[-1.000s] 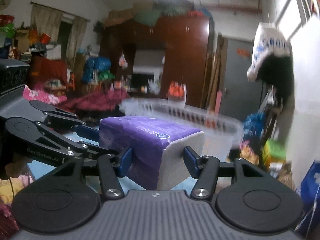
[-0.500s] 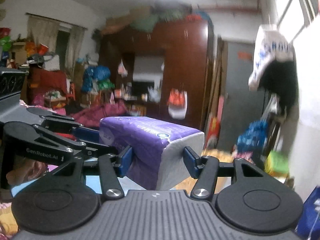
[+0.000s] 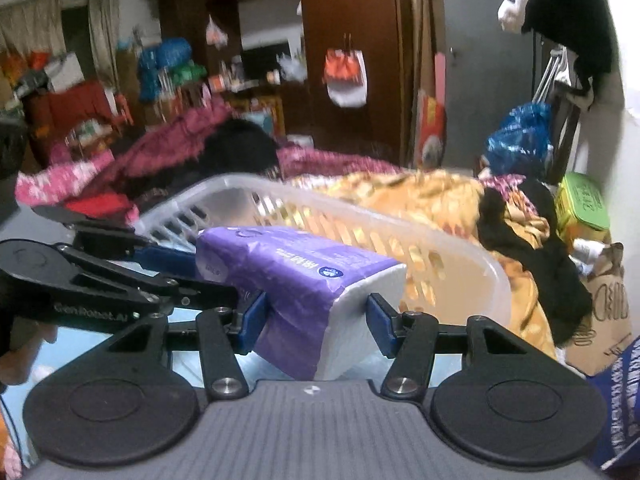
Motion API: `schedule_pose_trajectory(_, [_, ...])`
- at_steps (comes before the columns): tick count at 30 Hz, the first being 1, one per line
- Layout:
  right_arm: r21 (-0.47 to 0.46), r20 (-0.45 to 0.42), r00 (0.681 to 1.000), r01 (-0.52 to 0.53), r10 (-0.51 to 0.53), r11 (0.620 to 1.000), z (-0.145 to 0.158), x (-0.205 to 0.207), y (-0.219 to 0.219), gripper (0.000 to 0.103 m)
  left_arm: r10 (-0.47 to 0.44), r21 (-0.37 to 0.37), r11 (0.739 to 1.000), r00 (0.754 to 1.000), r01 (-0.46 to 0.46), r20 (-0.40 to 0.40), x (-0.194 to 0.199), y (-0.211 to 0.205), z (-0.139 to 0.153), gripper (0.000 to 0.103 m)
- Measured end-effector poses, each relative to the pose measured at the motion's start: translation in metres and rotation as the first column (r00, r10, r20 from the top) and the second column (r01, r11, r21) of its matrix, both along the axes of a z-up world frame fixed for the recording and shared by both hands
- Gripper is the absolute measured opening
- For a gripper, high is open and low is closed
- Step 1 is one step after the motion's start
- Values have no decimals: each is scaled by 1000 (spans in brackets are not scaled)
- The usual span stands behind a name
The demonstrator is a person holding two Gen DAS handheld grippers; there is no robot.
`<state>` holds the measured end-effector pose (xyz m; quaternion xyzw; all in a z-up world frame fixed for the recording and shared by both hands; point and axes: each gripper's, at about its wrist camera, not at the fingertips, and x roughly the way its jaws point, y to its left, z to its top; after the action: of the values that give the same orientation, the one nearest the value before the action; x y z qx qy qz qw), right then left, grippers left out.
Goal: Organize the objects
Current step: 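Lift the purple tissue pack with the right tool and lower it into the white basket, then reach the right tool to the white plush toy and grasp it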
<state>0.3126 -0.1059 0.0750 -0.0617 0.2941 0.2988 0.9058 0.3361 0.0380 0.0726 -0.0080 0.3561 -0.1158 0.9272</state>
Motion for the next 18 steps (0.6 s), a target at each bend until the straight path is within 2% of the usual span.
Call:
schedule_pose_trajectory(3, [-65, -19, 1000, -2, 0, 998, -6, -1, 8, 57, 1, 36, 999, 1000, 0, -29, 0, -3, -9, 46])
schedule_pose_trajectory(7, [-101, -51, 999, -14, 9, 995, -12, 1, 9, 57, 3, 35, 999, 999, -2, -38, 0, 2, -11, 46])
schedule_pose_trajectory(8, [-102, -52, 999, -16, 10, 995, -14, 1, 9, 58, 11, 40, 999, 999, -9, -32, 0, 2, -10, 48])
schedule_pose_trajectory(9, [-96, -45, 999, -11, 7, 995, -13, 0, 8, 60, 18, 48, 999, 999, -16, -27, -1, 0, -8, 53])
schedule_pose_trajectory(10, [-91, -28, 1000, -4, 1, 996, -12, -2, 6, 68, 23, 57, 998, 1000, -22, -14, -4, 0, -6, 57])
schedule_pose_trajectory(12, [-83, 16, 999, 36, -35, 996, -6, -6, -1, 83, 33, 64, 997, 999, -36, 43, -15, 3, 3, 71])
schedule_pose_trajectory(13, [-72, 41, 998, 54, -52, 996, -2, -9, -6, 90, 34, 51, 998, 997, -37, 64, -20, 8, 7, 73])
schedule_pose_trajectory(15, [-33, 78, 995, 69, -67, 997, 6, -20, -16, 91, 46, 22, 999, 992, -49, 115, -39, 17, 16, 76])
schedule_pose_trajectory(18, [68, 129, 987, 88, -96, 994, 18, -48, -38, 103, 59, -15, 998, 976, -57, 212, -81, 28, 29, 83])
